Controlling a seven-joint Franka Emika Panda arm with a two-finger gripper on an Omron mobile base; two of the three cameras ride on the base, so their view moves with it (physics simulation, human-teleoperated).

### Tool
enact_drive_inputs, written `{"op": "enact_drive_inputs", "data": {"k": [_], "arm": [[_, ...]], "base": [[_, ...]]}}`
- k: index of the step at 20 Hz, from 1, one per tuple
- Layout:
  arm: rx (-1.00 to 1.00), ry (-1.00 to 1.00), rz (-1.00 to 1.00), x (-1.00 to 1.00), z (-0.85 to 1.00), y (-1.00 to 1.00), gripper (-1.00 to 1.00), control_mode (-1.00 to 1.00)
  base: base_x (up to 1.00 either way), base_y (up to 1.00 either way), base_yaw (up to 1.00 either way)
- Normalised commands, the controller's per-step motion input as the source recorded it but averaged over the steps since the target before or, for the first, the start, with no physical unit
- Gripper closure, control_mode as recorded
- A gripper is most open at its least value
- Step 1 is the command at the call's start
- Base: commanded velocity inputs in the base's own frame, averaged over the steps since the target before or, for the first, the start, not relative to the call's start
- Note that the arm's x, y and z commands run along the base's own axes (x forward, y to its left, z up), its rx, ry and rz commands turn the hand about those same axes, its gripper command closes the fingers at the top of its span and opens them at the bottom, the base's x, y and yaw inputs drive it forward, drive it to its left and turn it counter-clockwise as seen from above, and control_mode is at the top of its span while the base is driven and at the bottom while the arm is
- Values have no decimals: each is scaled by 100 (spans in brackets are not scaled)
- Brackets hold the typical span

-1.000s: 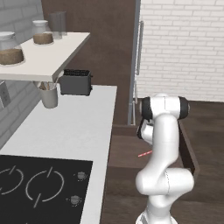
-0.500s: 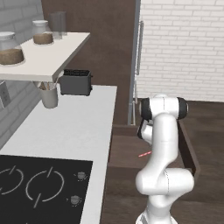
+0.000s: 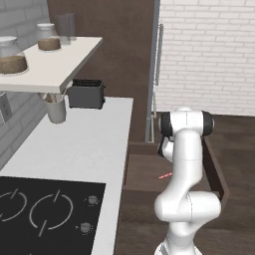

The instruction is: Take a straw from the drawer in front and place it inside the glass cup on the dining counter.

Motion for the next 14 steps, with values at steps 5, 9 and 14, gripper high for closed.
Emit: {"op": "enact_drive_inputs", "data": {"k": [5,9,14], "arm": [[0,0,-10,0,-5,0,100,-100],[0,0,-11,0,0,0,100,-100],[0,0,-11,0,1,0,100,-100]], "base": [[0,0,0],[0,0,0],[0,0,0]]}}
